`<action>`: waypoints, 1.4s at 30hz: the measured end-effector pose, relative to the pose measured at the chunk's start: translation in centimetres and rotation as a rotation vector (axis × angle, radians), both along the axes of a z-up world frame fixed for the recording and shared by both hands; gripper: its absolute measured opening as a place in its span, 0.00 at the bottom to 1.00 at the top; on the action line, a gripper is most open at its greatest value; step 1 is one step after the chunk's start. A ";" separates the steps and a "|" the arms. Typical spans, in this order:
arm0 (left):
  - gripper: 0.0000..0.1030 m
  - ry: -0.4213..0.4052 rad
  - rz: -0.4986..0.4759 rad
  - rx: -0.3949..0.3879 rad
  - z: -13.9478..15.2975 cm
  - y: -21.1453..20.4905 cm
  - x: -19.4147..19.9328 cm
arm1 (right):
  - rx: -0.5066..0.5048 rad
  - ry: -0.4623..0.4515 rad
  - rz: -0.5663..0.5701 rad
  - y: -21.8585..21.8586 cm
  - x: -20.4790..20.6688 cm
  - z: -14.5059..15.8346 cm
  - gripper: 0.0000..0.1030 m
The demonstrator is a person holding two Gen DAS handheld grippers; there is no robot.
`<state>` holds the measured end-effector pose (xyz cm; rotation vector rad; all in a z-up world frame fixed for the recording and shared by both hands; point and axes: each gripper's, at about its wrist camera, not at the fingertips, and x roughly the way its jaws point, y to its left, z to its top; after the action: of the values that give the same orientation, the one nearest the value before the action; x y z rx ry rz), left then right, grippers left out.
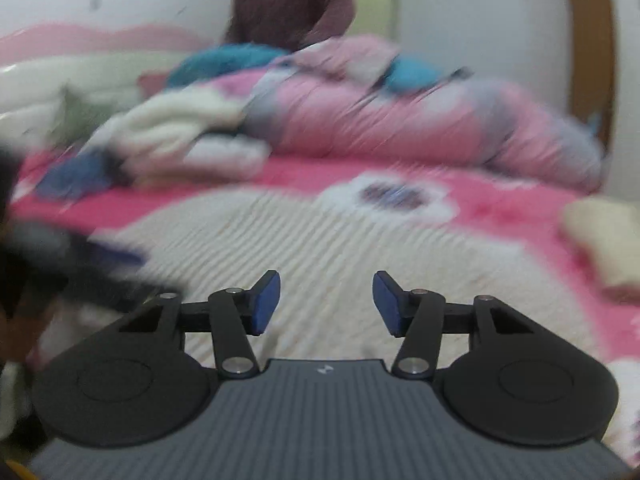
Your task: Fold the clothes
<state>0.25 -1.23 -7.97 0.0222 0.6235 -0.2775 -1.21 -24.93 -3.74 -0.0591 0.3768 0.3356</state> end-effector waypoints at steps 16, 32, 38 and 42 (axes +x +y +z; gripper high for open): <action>0.82 0.001 0.024 -0.011 0.5 0.1 -0.5 | 0.096 0.014 -0.133 -0.3 2.2 -4.8 0.88; 1.00 0.029 0.176 -0.253 1.2 9.5 -4.3 | 0.059 -0.088 -0.261 -1.0 1.8 -6.2 0.99; 1.00 0.112 0.145 -0.287 -0.3 9.2 -3.5 | 0.077 -0.020 -0.236 -1.7 2.7 -7.0 0.99; 1.00 0.117 0.167 -0.296 -0.2 10.0 -4.3 | 0.073 -0.021 -0.234 -1.9 2.7 -7.1 0.99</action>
<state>-4.05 8.74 -8.14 -0.3312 0.6912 -0.2081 1.52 -26.86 -10.87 0.0531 0.3459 0.1174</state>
